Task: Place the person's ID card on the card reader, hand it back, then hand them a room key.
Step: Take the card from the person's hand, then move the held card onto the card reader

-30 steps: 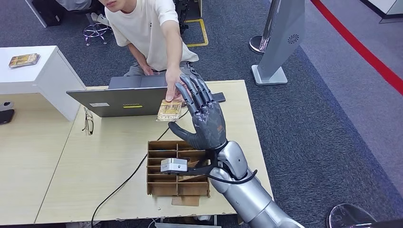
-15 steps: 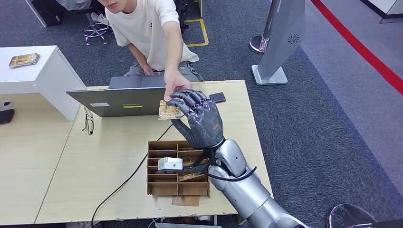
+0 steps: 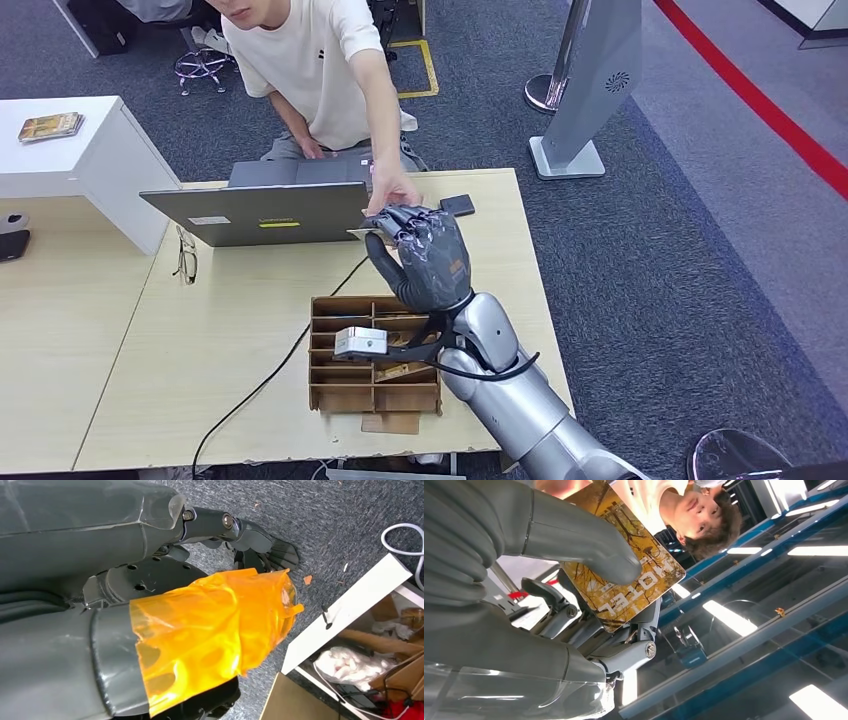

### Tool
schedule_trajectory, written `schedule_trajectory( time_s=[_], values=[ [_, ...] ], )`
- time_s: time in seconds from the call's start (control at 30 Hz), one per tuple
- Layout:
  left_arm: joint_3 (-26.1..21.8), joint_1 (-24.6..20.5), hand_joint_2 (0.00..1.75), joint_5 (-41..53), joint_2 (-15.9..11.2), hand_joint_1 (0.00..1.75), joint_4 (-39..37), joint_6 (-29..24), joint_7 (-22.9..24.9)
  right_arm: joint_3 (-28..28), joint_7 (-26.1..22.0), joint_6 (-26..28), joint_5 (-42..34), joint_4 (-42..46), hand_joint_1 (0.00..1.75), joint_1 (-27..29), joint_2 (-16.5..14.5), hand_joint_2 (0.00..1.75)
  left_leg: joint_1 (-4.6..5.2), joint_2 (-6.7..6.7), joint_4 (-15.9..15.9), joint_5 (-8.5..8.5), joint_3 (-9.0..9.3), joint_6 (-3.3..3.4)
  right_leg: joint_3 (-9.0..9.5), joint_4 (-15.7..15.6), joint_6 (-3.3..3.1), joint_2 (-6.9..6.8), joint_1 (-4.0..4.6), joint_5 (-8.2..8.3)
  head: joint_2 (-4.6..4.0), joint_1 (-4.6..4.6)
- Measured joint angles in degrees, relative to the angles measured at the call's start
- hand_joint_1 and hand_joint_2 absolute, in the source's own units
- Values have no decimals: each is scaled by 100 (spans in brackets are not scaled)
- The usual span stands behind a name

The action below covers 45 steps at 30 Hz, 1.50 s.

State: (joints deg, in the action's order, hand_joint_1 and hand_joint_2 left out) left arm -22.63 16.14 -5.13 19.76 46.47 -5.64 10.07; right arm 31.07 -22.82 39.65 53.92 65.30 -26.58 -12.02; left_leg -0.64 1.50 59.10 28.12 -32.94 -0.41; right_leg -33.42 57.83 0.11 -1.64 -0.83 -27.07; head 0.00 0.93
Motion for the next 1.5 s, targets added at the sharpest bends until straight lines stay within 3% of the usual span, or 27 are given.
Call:
schedule_trajectory(
  time_s=[0.27, 0.7, 1.1, 1.5],
  values=[
    [-15, 0, 0, 177, 0, 0, -2, 95, -91, 1, 2, 0, -473, -4, 175, 9, 0, 175, 0, 0, 0, 0, 0, 0, -1, 0, 0, 0, 0, 0, 0, 0],
    [71, 116, 0, -359, 30, 0, 152, -168, -55, -58, -17, -216, -2220, 448, 175, 308, 120, 175, 1, 1, 0, 0, 0, 0, -4, -2, 0, 0, 0, 0, 0, 2],
    [738, 616, 0, -1638, 95, 0, 903, -1094, 228, -1127, -148, -1356, -4055, 1182, 175, 1443, 451, 175, 1, 1, 0, 10, -2, 2, -5, -5, 2, 0, -1, -2, 0, 1],
    [1093, 926, 0, -2114, 101, 0, 1459, -1464, 362, -1821, 14, -1665, -4227, 1278, 175, 2140, 639, 175, 1, 2, 0, 11, -1, 3, -4, -5, 2, 1, -1, -2, 0, 2]
  ],
)
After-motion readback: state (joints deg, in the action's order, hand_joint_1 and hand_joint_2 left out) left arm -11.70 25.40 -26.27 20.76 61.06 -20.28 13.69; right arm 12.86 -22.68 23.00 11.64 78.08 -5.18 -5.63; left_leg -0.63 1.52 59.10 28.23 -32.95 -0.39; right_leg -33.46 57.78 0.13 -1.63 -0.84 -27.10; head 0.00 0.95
